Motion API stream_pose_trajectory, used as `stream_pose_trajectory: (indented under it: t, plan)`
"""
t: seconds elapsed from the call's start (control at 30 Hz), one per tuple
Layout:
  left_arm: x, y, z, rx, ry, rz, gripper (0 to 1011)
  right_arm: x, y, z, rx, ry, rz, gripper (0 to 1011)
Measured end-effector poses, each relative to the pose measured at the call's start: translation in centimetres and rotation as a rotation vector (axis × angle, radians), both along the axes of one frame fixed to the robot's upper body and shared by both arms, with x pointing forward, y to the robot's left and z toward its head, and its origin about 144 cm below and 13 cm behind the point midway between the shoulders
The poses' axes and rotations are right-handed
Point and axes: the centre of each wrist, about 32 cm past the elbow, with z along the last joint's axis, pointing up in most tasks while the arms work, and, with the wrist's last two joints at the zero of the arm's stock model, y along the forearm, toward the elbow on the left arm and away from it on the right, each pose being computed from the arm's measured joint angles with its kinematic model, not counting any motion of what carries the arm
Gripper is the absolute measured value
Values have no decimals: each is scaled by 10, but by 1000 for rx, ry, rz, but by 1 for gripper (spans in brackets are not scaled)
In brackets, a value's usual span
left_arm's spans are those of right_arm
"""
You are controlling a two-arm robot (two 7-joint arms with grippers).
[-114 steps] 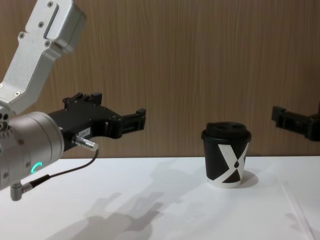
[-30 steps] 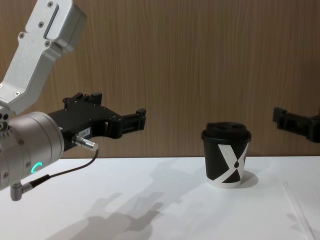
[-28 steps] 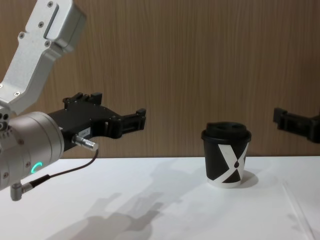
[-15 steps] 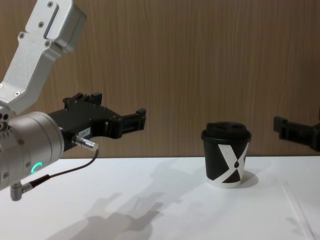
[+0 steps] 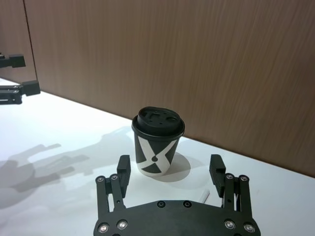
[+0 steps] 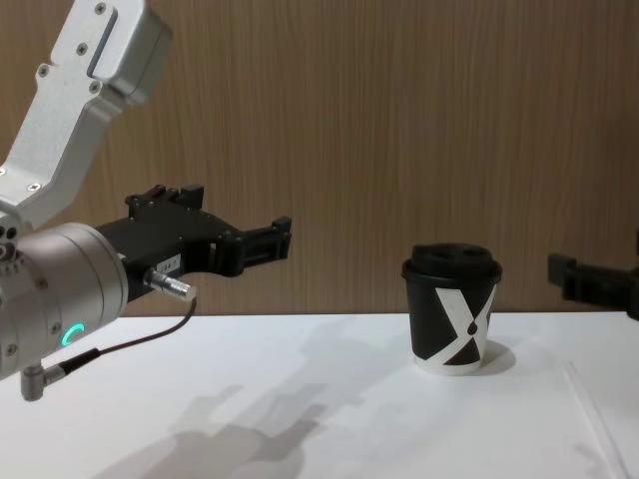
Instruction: Pick up the straw with one hand, pass it to the other hand, and insert it into the cup.
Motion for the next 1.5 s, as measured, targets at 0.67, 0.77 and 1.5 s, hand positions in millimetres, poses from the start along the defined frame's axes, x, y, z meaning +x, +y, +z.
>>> stream_pose_trajectory:
  t: [0.67,0.77,1.5]
  plan:
    - [0,0,0,0,0,0,1000,-7,-9,9,-57,63,28,1001]
    - [0,0,0,0,0,0,1000,-8,-10,10,-63,71,29,1001]
    - [0,0,0,0,0,0,1000,-21,-4,19,-86,159,17,1001]
